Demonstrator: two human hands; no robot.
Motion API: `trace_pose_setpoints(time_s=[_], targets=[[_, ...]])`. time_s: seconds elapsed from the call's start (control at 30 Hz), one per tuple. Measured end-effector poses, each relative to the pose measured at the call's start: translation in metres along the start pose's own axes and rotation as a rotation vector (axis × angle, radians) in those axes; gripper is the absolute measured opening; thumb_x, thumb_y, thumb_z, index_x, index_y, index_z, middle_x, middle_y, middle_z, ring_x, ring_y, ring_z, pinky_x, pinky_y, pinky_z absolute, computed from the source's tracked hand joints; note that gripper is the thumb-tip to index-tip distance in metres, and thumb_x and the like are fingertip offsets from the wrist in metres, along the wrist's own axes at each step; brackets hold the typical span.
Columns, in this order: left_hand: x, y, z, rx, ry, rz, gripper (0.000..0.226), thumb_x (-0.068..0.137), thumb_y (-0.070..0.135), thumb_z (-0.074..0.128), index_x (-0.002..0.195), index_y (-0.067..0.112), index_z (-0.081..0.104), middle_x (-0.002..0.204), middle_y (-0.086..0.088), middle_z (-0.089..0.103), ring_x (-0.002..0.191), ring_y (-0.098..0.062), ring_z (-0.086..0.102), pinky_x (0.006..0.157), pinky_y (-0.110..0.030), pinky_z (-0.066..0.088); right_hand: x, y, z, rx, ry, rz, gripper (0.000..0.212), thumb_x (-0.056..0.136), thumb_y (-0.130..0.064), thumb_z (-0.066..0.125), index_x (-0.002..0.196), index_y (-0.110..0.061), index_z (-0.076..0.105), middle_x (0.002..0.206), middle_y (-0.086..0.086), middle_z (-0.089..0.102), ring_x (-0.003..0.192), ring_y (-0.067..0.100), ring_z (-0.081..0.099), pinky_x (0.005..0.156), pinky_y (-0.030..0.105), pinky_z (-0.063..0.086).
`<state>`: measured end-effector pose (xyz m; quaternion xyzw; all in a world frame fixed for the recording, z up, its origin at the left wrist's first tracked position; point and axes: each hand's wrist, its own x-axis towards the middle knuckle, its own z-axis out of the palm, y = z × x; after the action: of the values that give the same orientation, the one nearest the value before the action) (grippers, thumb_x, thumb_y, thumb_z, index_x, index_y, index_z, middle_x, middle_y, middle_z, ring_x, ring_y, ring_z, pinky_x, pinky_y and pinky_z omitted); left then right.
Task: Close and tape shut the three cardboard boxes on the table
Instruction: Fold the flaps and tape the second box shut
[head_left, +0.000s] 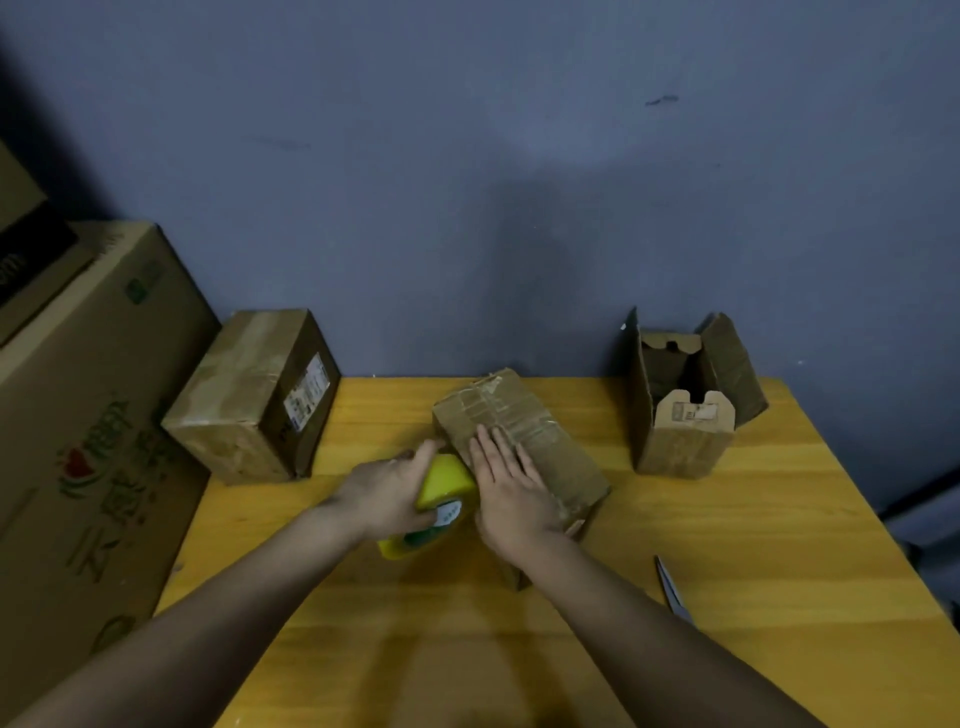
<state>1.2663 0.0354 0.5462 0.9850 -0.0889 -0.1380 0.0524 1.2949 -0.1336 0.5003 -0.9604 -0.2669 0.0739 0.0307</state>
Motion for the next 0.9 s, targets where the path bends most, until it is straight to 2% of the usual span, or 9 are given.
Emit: trace_pose_setpoints(time_s=[0.13, 0.27, 0.43, 0.53, 0.6, 0.67, 0.77, 0.8, 0.9], targets=[[-0.004, 0.000, 0.022, -0.292, 0.046, -0.112, 0.073, 0.081, 0.045, 0.068, 0.137, 0.025, 0.026, 0.127, -0.004, 0.055, 0.103, -0.025, 0.060, 0.064, -0.030, 0.040, 0.005, 0.014, 0.002, 0.058, 0.013, -0.026, 0.065, 0.100, -0.012, 0.029, 0.154, -0.014, -0.008, 0.160, 0.001, -0.019, 0.146, 0.015, -0.019, 0.117, 0.031, -0.014], [-0.003, 0.008, 0.047, -0.575, 0.162, -0.211, 0.065, 0.073, 0.046, 0.076, 0.125, 0.025, 0.043, 0.109, 0.002, 0.062, 0.097, -0.019, 0.061, 0.065, -0.028, 0.042, 0.006, 0.036, -0.006, 0.109, -0.012, -0.077, 0.066, 0.098, -0.008, 0.031, 0.155, -0.019, 0.000, 0.161, -0.003, -0.013, 0.147, 0.012, -0.016, 0.120, 0.031, -0.007], [0.013, 0.034, 0.053, -1.136, -0.009, -0.234, 0.030, 0.081, 0.034, 0.073, 0.102, 0.019, 0.058, 0.095, 0.002, 0.063, 0.083, -0.010, 0.060, 0.066, -0.022, 0.046, 0.001, 0.049, -0.008, 0.069, 0.107, 0.028, 0.071, 0.095, -0.009, 0.040, 0.155, -0.027, 0.006, 0.162, -0.003, -0.006, 0.149, 0.018, -0.009, 0.118, 0.034, -0.004], [0.016, 0.048, 0.050, -1.365, -0.058, -0.289, 0.011, 0.092, 0.023, 0.060, 0.086, 0.026, 0.051, 0.083, 0.011, 0.055, 0.073, 0.000, 0.053, 0.059, -0.010, 0.042, 0.002, 0.058, -0.006, 0.051, 0.098, 0.021, 0.071, 0.096, -0.012, 0.036, 0.154, -0.025, -0.001, 0.161, -0.006, -0.010, 0.148, 0.015, -0.011, 0.115, 0.030, -0.011], [0.019, 0.053, 0.053, -1.413, -0.059, -0.313, 0.009, 0.094, 0.023, 0.057, 0.102, 0.025, 0.052, 0.100, 0.009, 0.056, 0.086, -0.002, 0.053, 0.067, -0.012, 0.042, 0.004, 0.061, -0.006, 0.032, 0.086, 0.033, 0.069, 0.097, -0.011, 0.032, 0.154, -0.021, -0.006, 0.160, -0.006, -0.014, 0.148, 0.013, -0.014, 0.112, 0.027, -0.014], [0.021, 0.056, 0.054, -1.405, -0.057, -0.333, 0.045, 0.094, 0.029, 0.056, 0.136, 0.017, 0.042, 0.124, 0.003, 0.054, 0.101, -0.005, 0.055, 0.074, -0.017, 0.045, 0.005, 0.060, -0.004, 0.021, 0.076, 0.032, 0.070, 0.096, -0.009, 0.031, 0.153, -0.019, -0.008, 0.159, -0.007, -0.017, 0.147, 0.013, -0.016, 0.112, 0.027, -0.015], [0.026, 0.055, 0.052, -1.394, -0.006, -0.331, 0.042, 0.096, 0.031, 0.053, 0.132, 0.013, 0.045, 0.101, 0.006, 0.062, 0.069, 0.008, 0.063, 0.063, -0.015, 0.050, 0.005, 0.059, -0.002, 0.019, 0.066, 0.036, 0.073, 0.095, -0.009, 0.035, 0.153, -0.020, -0.008, 0.159, -0.006, -0.017, 0.147, 0.014, -0.016, 0.114, 0.028, -0.013], [0.027, 0.056, 0.051, -1.369, -0.006, -0.343, 0.045, 0.095, 0.036, 0.054, 0.133, 0.012, 0.046, 0.100, 0.005, 0.063, 0.072, 0.004, 0.065, 0.067, -0.017, 0.053, 0.005, 0.061, -0.002, 0.018, 0.063, 0.036, 0.073, 0.095, -0.010, 0.035, 0.153, -0.020, -0.008, 0.159, -0.006, -0.017, 0.147, 0.013, -0.016, 0.114, 0.028, -0.012], [0.025, 0.054, 0.054, -1.262, -0.021, -0.355, 0.059, 0.081, 0.059, 0.059, 0.118, 0.013, 0.057, 0.103, -0.009, 0.070, 0.090, -0.027, 0.068, 0.086, -0.047, 0.054, 0.007, 0.064, -0.002, 0.028, 0.060, 0.028, 0.067, 0.099, -0.016, 0.033, 0.154, -0.019, -0.006, 0.160, -0.006, -0.015, 0.147, 0.013, -0.014, 0.114, 0.028, -0.012]])
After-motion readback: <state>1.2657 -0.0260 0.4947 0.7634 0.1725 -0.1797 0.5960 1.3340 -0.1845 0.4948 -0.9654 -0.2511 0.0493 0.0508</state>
